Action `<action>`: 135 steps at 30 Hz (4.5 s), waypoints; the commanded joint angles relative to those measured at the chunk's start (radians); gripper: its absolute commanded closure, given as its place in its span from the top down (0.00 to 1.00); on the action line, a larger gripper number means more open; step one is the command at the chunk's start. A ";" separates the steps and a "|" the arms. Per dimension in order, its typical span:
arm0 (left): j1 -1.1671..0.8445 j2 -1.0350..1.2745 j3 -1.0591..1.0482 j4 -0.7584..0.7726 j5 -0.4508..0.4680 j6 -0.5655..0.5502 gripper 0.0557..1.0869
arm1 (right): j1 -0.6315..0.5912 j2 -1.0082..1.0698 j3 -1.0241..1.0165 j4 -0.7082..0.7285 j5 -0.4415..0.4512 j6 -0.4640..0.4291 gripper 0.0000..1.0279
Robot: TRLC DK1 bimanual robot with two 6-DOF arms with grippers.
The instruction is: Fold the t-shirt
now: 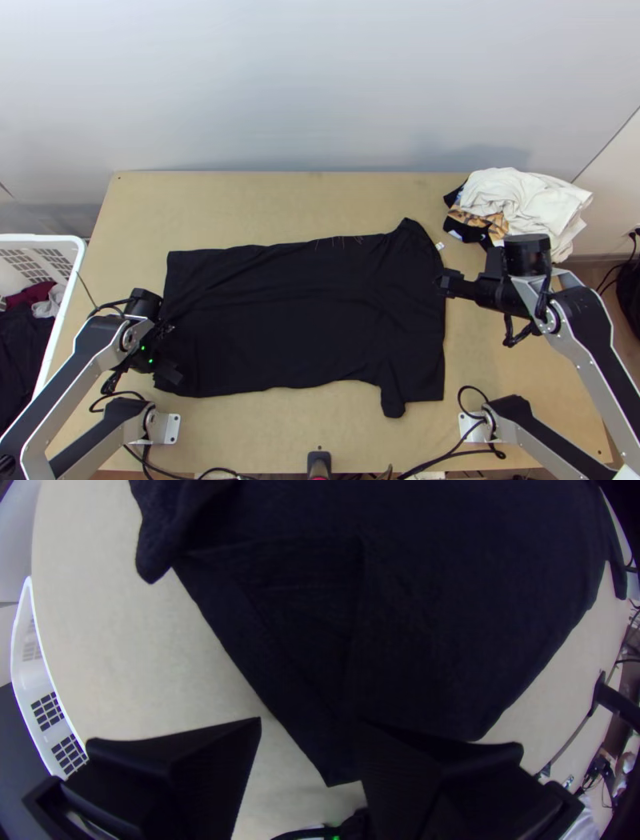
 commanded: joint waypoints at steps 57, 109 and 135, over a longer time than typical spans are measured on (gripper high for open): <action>0.056 0.122 0.266 0.203 0.061 -0.200 0.04 | 0.559 0.130 -0.184 -0.209 -0.077 -0.093 0.93; 0.066 0.116 0.326 0.242 0.041 -0.289 0.04 | 0.191 0.445 0.249 -0.114 -0.076 -0.225 0.03; 0.080 0.601 0.494 0.593 -0.044 -0.499 0.04 | 0.054 1.012 0.659 -0.057 -0.117 -0.217 0.04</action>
